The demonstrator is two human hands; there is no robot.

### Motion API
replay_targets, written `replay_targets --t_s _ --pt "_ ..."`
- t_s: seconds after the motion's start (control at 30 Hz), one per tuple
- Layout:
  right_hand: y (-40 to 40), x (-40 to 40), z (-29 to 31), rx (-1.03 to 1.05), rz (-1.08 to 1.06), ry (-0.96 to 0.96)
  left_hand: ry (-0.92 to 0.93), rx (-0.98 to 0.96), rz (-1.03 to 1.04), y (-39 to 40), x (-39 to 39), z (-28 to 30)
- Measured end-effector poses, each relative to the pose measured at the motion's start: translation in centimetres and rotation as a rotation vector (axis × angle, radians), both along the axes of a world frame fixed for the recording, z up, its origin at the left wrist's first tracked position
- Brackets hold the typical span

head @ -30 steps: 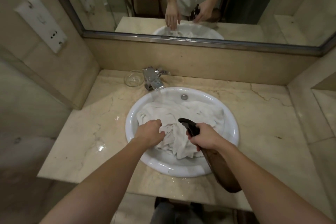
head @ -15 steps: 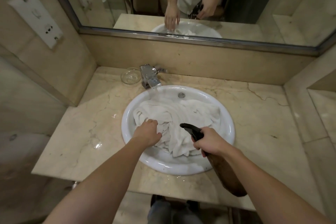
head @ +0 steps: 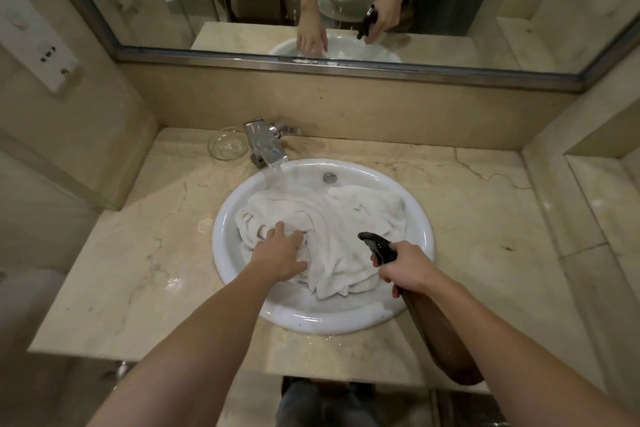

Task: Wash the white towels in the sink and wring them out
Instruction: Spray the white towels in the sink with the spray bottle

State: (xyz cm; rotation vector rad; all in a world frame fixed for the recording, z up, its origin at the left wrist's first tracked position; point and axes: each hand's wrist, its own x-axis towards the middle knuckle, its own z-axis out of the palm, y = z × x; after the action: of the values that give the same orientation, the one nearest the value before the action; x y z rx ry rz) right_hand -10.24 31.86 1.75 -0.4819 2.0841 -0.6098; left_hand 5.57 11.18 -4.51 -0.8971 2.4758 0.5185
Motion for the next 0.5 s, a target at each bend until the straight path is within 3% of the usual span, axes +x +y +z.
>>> replay_targets --t_s 0.17,0.3,0.5 --pt "1.2 -2.0 -0.2 -0.008 -0.104 0.027 0.053 -0.095 -0.156 2.6 -2.6 -1.2" --pt "1.8 -2.8 -0.5 0.024 -0.147 0.123 0.013 -0.042 -0.088 5.5 -5.1 -1.9" --pt "2.3 -4.1 -1.1 -0.018 -0.206 0.036 -0.035 -0.231 -0.068 6.4 -6.5 -3.2"
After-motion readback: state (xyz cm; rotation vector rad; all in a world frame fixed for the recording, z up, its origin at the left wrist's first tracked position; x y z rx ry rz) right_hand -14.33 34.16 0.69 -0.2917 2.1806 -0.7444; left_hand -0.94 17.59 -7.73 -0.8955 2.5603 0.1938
